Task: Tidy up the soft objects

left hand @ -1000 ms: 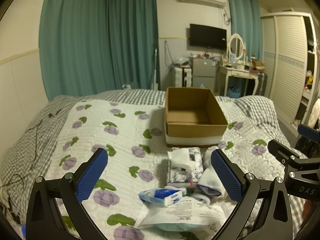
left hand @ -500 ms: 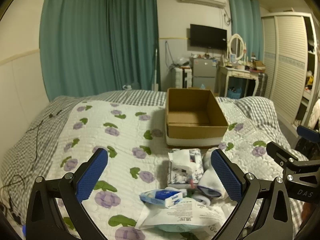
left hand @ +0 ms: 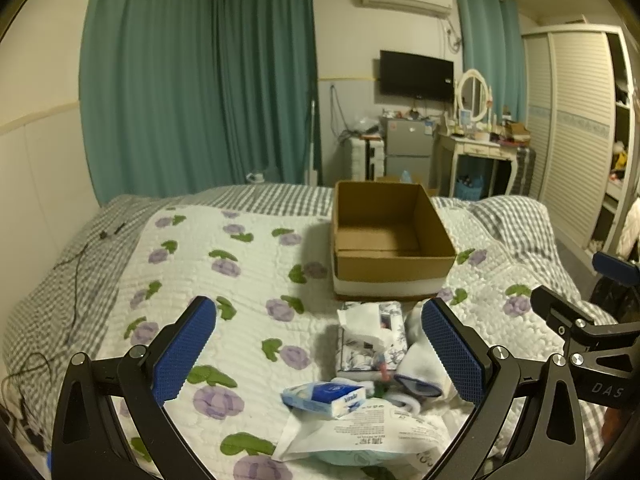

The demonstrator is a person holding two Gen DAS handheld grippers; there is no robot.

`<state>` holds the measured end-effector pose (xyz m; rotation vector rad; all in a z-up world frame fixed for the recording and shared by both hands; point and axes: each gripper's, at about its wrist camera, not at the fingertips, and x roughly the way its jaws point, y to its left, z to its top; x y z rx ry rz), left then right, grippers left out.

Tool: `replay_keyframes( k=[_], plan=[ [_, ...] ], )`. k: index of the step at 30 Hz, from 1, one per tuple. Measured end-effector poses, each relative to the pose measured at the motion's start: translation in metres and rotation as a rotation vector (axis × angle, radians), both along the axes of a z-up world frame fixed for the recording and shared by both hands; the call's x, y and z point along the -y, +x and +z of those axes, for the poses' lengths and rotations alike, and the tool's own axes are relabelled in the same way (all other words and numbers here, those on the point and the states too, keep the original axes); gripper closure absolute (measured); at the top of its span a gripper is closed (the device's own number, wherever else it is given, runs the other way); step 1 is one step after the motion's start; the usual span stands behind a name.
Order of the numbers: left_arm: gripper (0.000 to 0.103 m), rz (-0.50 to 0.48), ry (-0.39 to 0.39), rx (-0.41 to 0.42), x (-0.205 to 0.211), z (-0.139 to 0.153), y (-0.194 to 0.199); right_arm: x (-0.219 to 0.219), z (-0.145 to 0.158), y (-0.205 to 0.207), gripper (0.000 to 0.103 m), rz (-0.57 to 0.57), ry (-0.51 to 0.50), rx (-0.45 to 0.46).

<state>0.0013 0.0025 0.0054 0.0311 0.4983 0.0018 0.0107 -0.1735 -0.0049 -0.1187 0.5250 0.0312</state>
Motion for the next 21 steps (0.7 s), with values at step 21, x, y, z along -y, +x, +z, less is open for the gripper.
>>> replay_keyframes(
  k=[21],
  plan=[
    [0.000,-0.028,0.008,0.029,0.004,0.017,-0.009,-0.003,0.009,-0.009,0.000,0.012,0.001,0.009]
  ],
)
